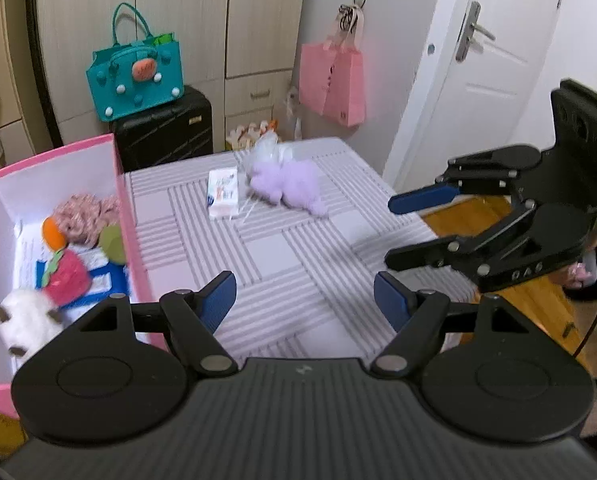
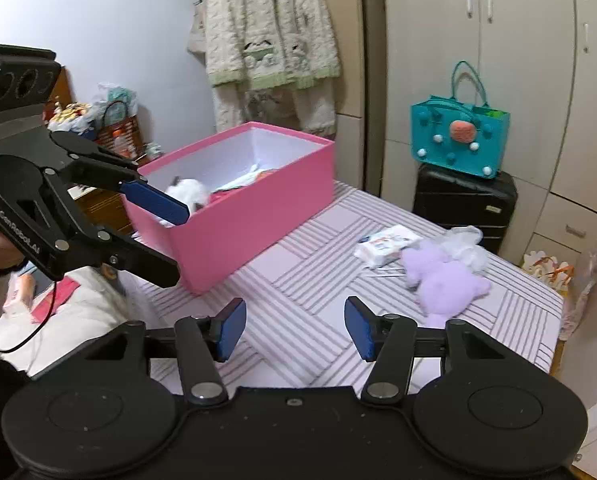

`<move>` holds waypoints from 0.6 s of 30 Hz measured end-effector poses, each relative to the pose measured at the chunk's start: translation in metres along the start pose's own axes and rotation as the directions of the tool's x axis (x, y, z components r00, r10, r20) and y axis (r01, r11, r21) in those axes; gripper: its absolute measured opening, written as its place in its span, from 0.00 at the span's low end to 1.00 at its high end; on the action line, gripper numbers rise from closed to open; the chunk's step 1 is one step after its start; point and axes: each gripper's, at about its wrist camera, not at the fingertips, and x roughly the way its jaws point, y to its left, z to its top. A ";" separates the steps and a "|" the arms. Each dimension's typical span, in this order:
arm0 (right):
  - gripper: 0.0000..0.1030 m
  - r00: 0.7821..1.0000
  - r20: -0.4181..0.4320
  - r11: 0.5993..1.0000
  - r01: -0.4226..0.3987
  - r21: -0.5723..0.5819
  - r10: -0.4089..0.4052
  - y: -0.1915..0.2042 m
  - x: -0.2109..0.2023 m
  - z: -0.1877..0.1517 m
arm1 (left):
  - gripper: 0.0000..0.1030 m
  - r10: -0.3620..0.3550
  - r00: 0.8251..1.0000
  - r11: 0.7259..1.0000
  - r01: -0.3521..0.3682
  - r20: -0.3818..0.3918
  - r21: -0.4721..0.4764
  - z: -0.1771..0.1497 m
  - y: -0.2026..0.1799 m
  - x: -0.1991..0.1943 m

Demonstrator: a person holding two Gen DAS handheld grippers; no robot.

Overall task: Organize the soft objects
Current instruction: 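Move both grippers back toward the lavender plush on the table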

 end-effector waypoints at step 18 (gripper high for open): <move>0.65 0.981 0.079 0.980 0.166 0.110 -0.176 -0.084 0.070 -0.037 | 0.73 0.105 0.982 0.994 -0.100 0.159 -0.044 0.026 0.002 0.110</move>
